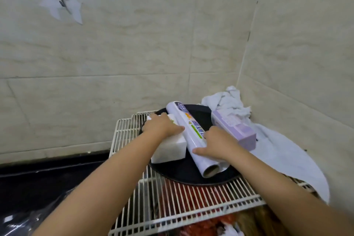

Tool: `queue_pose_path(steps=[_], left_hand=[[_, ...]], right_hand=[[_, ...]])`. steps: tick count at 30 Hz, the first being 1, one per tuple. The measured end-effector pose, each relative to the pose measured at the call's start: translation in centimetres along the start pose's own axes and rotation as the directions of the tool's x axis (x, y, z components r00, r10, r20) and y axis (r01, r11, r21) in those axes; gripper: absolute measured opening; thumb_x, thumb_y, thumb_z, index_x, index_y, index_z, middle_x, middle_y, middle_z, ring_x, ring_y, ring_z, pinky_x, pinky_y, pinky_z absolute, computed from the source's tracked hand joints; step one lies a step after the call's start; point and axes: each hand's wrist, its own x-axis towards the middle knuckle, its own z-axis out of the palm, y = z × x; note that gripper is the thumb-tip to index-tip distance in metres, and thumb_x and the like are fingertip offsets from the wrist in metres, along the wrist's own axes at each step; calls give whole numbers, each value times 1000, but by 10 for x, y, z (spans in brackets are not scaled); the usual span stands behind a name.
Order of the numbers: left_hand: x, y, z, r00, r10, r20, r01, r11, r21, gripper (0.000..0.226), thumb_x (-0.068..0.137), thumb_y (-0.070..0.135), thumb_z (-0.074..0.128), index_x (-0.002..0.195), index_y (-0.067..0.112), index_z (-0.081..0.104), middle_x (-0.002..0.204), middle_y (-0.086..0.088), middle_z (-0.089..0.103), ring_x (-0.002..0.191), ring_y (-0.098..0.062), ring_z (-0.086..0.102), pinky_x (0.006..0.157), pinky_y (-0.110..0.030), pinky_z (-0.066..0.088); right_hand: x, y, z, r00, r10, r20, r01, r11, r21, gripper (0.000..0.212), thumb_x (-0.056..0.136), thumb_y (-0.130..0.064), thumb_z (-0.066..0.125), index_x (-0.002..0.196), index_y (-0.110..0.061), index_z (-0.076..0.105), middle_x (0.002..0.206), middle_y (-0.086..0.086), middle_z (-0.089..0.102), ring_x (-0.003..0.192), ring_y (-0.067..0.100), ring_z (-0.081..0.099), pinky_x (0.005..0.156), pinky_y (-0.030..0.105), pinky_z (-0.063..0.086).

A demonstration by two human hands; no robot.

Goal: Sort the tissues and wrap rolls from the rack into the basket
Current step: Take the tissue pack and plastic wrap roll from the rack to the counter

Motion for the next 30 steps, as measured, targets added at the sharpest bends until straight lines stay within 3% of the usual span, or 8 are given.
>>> queue_pose_path(steps=[2, 4, 10, 15, 18, 24, 26, 30], left_hand=[[6, 6, 0, 997, -64, 36, 66, 997, -48, 89, 72, 60, 60, 142, 17, 24, 148, -14, 21, 131, -36, 37, 104, -44, 39], [9, 10, 3, 992, -116, 41, 118, 992, -43, 92, 68, 55, 63, 142, 21, 22, 149, -14, 17, 132, -39, 33, 103, -45, 38], [18, 13, -11, 993, -84, 85, 98, 980, -171, 97, 70, 26, 67, 147, 27, 7, 149, -19, 13, 130, -42, 35, 105, -48, 42], [6, 11, -6, 995, 53, -82, -31, 970, 242, 82, 72, 30, 67, 140, 26, 20, 138, -15, 30, 128, -40, 36, 103, -47, 35], [8, -9, -9, 991, 39, -125, -8, 970, 244, 78, 73, 46, 66, 137, 18, 29, 138, -16, 37, 129, -36, 38, 104, -44, 34], [4, -19, -16, 1000, -11, -25, 16, 982, 187, 83, 71, 47, 68, 139, 24, 27, 141, -16, 36, 131, -35, 37, 103, -46, 37], [6, -22, -17, 1000, -6, -5, 7, 986, 169, 80, 70, 45, 67, 138, 25, 29, 138, -15, 40, 127, -35, 41, 103, -45, 41], [16, -34, -19, 1000, 18, 2, -18, 996, 92, 79, 68, 47, 65, 135, 25, 30, 136, -15, 44, 124, -35, 44, 102, -45, 42]], right_hand=[[-3, -4, 4, 1000, 16, -17, -16, 1000, -12, 59, 74, -57, 60, 107, -8, 51, 108, 9, 49, 99, 28, 52, 69, 30, 34], [-4, -7, 6, 999, 29, -37, -29, 1000, -11, 61, 73, -53, 63, 112, -8, 48, 113, 10, 49, 101, 28, 52, 68, 30, 34], [-4, -2, -1, 998, 54, -41, -52, 997, 48, 21, 82, -27, 55, 93, -14, 43, 99, 11, 47, 86, 27, 49, 54, 25, 27], [-5, 2, 2, 995, 5, -99, -21, 987, -161, 27, 90, -11, 43, 116, -7, 47, 118, 14, 48, 101, 30, 54, 66, 30, 33], [-6, -4, 5, 993, 31, -116, -47, 989, -138, 31, 92, -25, 43, 115, -5, 48, 120, 15, 47, 104, 30, 52, 69, 31, 32], [6, -39, 12, 975, 179, -135, -198, 969, -148, 81, 71, -58, 65, 123, -2, 38, 118, 13, 46, 105, 28, 52, 81, 34, 48], [14, -47, 15, 962, 253, -103, -268, 945, -186, 84, 71, -46, 72, 127, 2, 32, 121, 15, 44, 110, 31, 50, 86, 40, 52], [26, -46, 17, 939, 328, -100, -343, 917, -203, 60, 81, -14, 64, 130, 1, 32, 127, 19, 44, 115, 33, 47, 88, 43, 53]])
